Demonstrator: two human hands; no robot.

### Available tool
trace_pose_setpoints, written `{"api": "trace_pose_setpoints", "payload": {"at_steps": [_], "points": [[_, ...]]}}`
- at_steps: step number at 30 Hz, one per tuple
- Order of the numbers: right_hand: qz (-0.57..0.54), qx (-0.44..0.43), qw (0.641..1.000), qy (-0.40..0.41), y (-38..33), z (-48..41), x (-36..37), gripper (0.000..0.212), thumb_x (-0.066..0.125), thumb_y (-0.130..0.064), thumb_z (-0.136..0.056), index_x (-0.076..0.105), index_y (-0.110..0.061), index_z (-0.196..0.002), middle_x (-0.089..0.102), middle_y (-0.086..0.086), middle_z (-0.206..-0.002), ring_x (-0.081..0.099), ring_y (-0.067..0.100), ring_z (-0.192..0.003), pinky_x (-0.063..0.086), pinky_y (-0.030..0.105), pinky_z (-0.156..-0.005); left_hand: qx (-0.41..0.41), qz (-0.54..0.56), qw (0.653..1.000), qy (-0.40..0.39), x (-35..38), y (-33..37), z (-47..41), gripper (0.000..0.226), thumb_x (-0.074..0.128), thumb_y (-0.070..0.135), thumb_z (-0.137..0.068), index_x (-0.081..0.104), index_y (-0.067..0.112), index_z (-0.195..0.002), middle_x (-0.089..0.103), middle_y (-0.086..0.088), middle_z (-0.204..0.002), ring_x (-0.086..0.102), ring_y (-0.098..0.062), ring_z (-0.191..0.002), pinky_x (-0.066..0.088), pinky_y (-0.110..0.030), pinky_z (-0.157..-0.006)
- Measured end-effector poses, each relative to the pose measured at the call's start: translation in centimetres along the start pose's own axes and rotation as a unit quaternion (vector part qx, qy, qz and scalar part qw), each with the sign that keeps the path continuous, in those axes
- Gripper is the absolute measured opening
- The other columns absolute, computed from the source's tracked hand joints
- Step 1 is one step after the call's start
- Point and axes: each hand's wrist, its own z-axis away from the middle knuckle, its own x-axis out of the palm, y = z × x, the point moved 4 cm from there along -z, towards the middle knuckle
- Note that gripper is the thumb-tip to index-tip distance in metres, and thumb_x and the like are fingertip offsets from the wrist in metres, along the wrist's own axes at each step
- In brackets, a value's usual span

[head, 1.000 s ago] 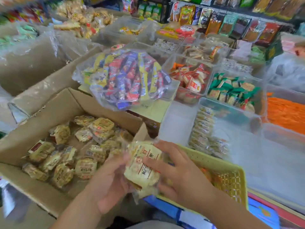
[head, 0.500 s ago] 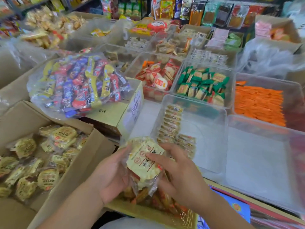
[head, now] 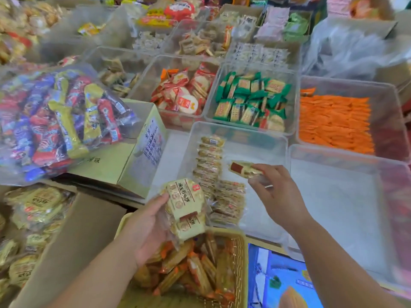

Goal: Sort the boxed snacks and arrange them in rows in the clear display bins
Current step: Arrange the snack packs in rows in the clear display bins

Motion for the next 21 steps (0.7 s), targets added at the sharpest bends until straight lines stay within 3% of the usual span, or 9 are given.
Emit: {"api": "trace_pose_setpoints", "payload": {"at_steps": [3, 6, 9, 13, 16, 21], "points": [[0.168, 0.057, 0.982, -0.06, 2.5, -4.2, 0.7, 0.041, 0.054, -0.053, -0.097, 0.058, -0.03, -0.131, 0.048, 0.001, -0.105, 0.056, 0.019, -0.082, 0.045, 0.03, -0.074, -0.013, 0.0, 1.0, -0.006, -0.8, -0.5, -0.4, 0.047, 0.049, 0.036, -0.103, 0.057, 0.012, -0.142, 0.068, -0.024, -0.13, 0.074, -0.041, -0.093, 0.058, -0.042, -0.048], [0.284, 0.097, 0.941, -0.158, 4.0, -6.8, 2.8, 0.043, 0.046, -0.054, -0.101, 0.053, -0.026, -0.133, 0.044, 0.007, -0.107, 0.06, 0.032, -0.091, 0.05, 0.037, -0.079, -0.016, 0.014, 1.0, -0.002, -1.4, -0.8, -0.5, 0.049, 0.052, 0.039, -0.097, 0.062, 0.016, -0.138, 0.07, -0.018, -0.13, 0.072, -0.04, -0.109, 0.062, -0.045, -0.06], [0.344, 0.097, 0.907, -0.222, 4.6, -8.3, 5.2, 0.046, 0.045, -0.054, -0.101, 0.053, -0.025, -0.136, 0.052, 0.013, -0.121, 0.059, 0.036, -0.106, 0.05, 0.04, -0.088, -0.014, 0.038, 0.999, -0.008, -1.8, -1.0, -0.5, 0.049, 0.053, 0.039, -0.095, 0.065, 0.015, -0.136, 0.07, -0.018, -0.131, 0.072, -0.036, -0.111, 0.063, -0.048, -0.066], [0.352, 0.089, 0.885, -0.291, 4.3, -9.1, 7.7, 0.05, 0.04, -0.054, -0.103, 0.056, -0.024, -0.138, 0.056, 0.012, -0.131, 0.054, 0.03, -0.119, 0.048, 0.04, -0.095, -0.015, 0.053, 0.998, -0.018, -2.1, -0.8, -0.5, 0.046, 0.054, 0.039, -0.097, 0.068, 0.015, -0.134, 0.068, -0.02, -0.133, 0.07, -0.039, -0.114, 0.063, -0.049, -0.068], [0.356, 0.094, 0.872, -0.322, 4.0, -9.2, 8.7, 0.04, 0.039, -0.04, -0.107, 0.061, -0.017, -0.131, 0.058, 0.014, -0.126, 0.053, 0.032, -0.117, 0.049, 0.041, -0.095, -0.006, 0.051, 0.999, -0.014, -2.2, -0.9, -0.7, 0.042, 0.055, 0.039, -0.096, 0.075, 0.017, -0.125, 0.069, -0.019, -0.132, 0.07, -0.037, -0.115, 0.063, -0.048, -0.071], [0.263, 0.133, 0.896, -0.333, 3.6, -8.7, 10.1, 0.037, 0.036, -0.036, -0.107, 0.062, -0.012, -0.121, 0.065, 0.014, -0.118, 0.062, 0.033, -0.107, 0.048, 0.036, -0.086, 0.009, 0.044, 0.999, 0.002, -2.2, -0.9, -0.8, 0.039, 0.057, 0.04, -0.093, 0.077, 0.019, -0.12, 0.07, -0.017, -0.131, 0.07, -0.034, -0.116, 0.063, -0.048, -0.076]]}}
